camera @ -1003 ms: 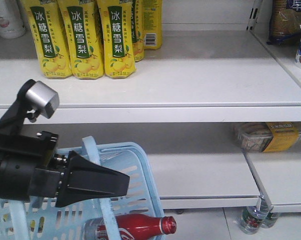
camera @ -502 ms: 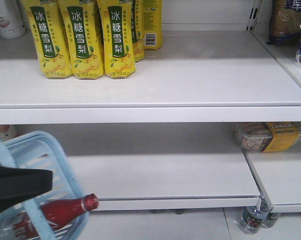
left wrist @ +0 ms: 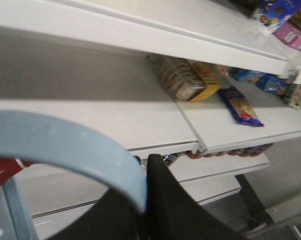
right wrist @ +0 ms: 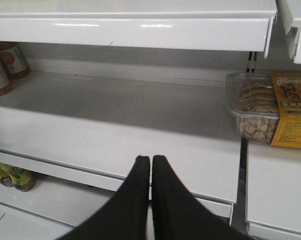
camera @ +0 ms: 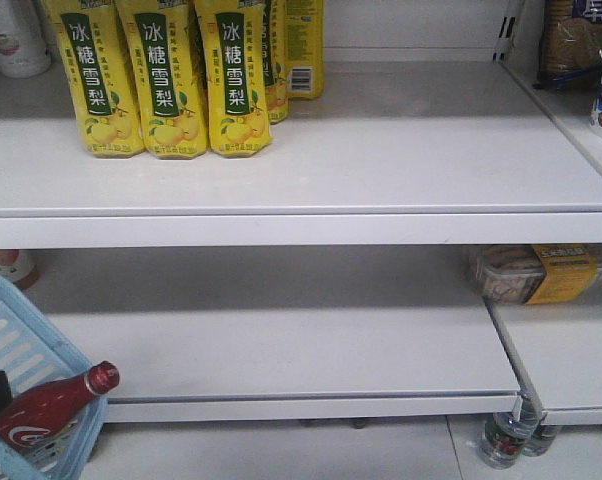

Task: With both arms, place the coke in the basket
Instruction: 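Withdraw the right gripper and swing the basket away with the left gripper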

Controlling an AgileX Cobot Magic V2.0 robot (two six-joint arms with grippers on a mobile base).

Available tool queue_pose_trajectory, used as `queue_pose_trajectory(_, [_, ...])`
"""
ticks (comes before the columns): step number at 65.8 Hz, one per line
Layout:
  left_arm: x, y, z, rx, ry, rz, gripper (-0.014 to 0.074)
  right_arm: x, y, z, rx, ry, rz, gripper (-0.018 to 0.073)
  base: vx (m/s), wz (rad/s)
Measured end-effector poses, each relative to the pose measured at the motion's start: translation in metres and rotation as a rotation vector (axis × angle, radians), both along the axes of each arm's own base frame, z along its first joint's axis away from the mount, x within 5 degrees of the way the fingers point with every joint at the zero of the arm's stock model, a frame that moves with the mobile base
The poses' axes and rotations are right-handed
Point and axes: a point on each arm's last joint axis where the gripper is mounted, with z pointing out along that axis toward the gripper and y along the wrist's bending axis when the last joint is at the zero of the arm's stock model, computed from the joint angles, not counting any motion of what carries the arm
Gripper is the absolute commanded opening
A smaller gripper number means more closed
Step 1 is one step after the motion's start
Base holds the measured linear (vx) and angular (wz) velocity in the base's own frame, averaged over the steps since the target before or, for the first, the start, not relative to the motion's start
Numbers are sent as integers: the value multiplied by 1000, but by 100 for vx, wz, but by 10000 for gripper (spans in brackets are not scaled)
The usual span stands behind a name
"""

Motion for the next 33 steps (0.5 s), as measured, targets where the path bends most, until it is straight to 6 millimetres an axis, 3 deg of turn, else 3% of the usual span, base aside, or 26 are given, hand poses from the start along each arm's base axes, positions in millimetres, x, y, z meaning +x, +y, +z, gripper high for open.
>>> queue_pose_trajectory(19, [4,15,-63,2,-120,167,-6,0,0,0,0,0,0,-5,0,0])
queue_pose_trajectory(33, [-1,22,-93,19,-230,208,-6,0,0,0,0,0,0,-5,0,0])
